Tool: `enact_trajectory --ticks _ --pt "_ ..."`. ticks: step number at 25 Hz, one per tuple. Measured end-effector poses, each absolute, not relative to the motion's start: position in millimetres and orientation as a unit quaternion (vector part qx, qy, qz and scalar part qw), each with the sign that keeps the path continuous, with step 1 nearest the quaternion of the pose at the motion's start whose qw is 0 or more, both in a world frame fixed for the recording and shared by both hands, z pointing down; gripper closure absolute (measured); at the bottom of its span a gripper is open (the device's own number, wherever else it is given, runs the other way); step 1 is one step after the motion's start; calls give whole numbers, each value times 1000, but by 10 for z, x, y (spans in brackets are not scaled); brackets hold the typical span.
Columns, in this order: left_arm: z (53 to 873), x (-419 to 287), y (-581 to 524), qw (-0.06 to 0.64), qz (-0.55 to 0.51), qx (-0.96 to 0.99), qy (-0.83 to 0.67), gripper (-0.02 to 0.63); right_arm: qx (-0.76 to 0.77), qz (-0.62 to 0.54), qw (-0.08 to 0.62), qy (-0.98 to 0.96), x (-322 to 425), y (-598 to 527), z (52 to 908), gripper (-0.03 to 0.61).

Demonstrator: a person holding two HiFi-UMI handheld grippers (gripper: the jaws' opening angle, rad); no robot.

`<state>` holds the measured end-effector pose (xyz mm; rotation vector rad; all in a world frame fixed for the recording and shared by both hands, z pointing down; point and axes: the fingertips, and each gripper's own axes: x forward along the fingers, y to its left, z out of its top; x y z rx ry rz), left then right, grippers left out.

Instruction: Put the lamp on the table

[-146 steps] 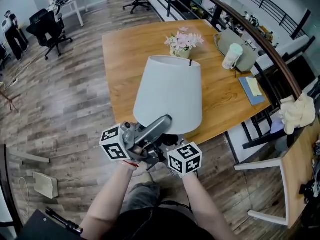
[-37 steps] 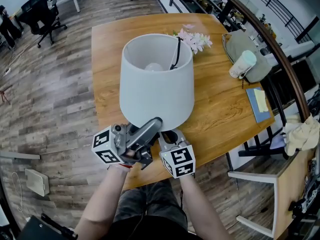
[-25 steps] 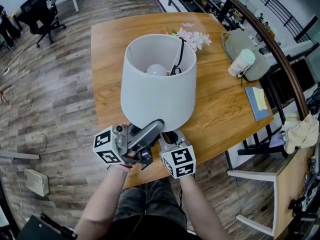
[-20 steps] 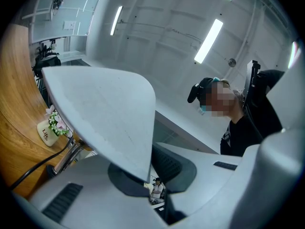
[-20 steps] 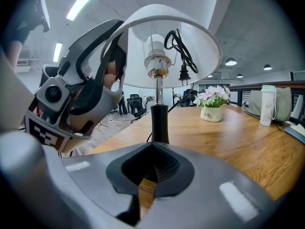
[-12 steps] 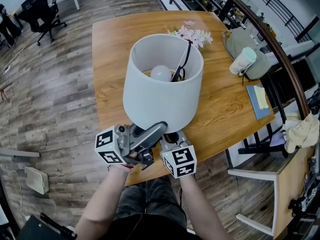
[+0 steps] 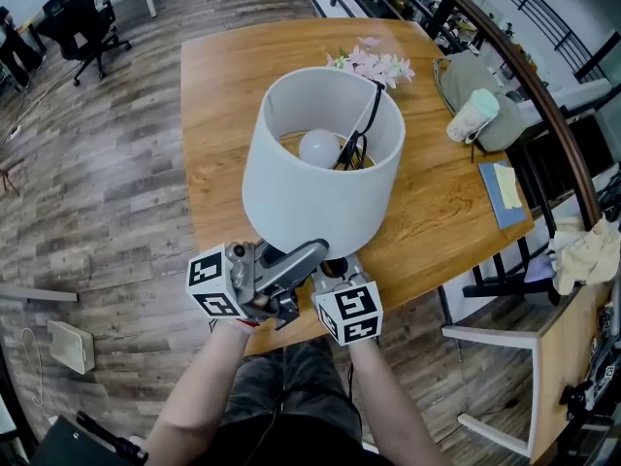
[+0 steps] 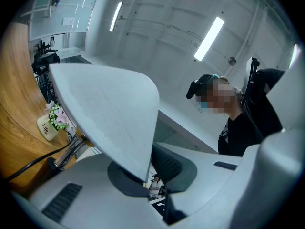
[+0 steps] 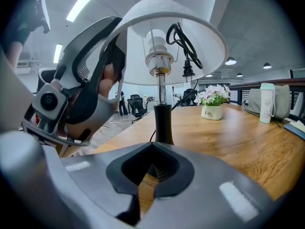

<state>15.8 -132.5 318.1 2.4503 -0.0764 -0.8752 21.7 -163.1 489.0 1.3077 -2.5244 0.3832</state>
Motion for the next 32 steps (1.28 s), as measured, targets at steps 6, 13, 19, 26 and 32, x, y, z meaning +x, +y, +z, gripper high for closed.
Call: enact_trajectory --ticks 6,13,19,26,32 --pt "3198 160 -1270 269 -322 908 -28 603 453 130 136 -871 228 -1583 4874 571" --pt "3252 176 -1204 271 -314 910 -26 598 454 129 134 -871 229 -1536 4874 571" --pt "3288 171 -1159 274 -310 910 -24 594 455 129 133 -871 211 -1504 4873 571" --pt "3306 168 -1140 276 -309 910 -23 591 458 130 134 -869 200 -1485 4872 571" --pt "3291 173 -1117 272 -308 912 -17 580 462 130 134 -867 201 -1466 4867 571"
